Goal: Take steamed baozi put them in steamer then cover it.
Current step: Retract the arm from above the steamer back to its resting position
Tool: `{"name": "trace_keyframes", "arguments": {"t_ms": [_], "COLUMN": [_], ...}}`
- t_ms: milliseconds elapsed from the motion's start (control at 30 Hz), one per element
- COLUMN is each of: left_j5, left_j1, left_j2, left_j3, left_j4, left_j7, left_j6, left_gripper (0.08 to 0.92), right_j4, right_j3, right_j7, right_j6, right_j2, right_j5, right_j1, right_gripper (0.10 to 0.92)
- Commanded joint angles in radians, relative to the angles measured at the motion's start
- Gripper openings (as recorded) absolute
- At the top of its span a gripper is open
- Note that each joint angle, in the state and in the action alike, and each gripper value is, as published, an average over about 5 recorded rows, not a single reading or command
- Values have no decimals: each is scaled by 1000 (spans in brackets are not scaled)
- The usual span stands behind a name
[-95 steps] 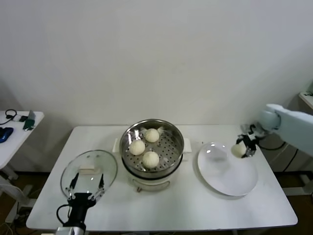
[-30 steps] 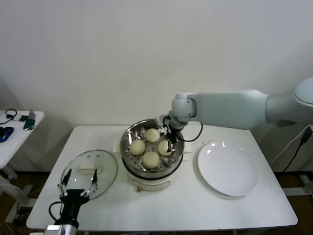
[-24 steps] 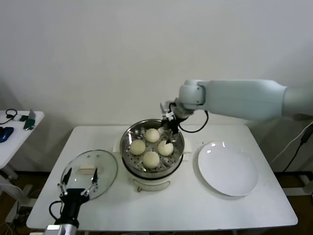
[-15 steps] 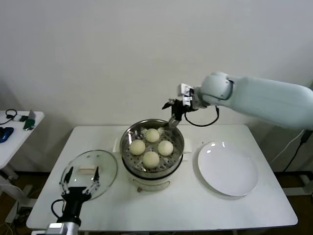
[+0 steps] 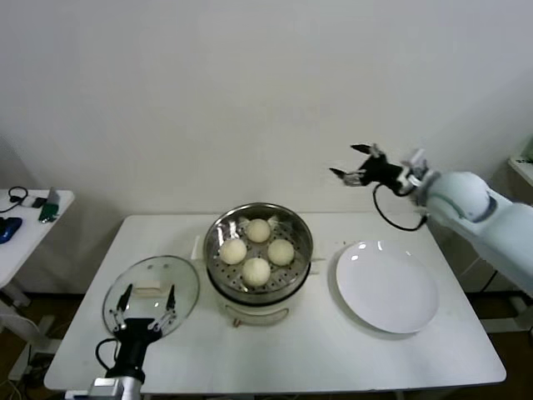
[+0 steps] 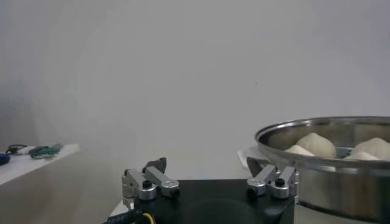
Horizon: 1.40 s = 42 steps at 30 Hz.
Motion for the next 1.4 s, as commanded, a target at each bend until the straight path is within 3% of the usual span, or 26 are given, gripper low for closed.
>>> {"name": "trace_keyframes", "arguments": {"t_ms": [33,233,633,767,933,1100,1400], "left_j5": [9,43,236,430,877,1217,1427], "left_j1": [-2,7,10,-2,-46,-95,-174], "left_j2": [6,12,29,45,61,72,73], "left_j3": [2,-4,-28,-48,-71,-67,-62], "left_j4": [23,26,34,29,68,167,376], "left_j7": [-3,-5,-58,-144,-256,-269,-248], "left_j6": [-38,-58,-108,-109,-60,-1,23], "left_gripper": [823,823,823,823,823,823,823], "right_j4": [68,75,88,107,114,96,77], "right_j3": [1036,1188,1173,1145,1123,1108,1090], "right_j7": [103,55,29,37,78,117,122], "right_j6": [210,378,611,615,576,580,620], "right_j2": [-15,198,531,590,642,668,669], "right_j5": [-121,-236,-296,-313,-362,-416,-423], "right_j1": [-1055,-1290,-1468,-1485,-1489,-1485,-1506], "right_gripper": [823,823,823,823,823,823,823]}}
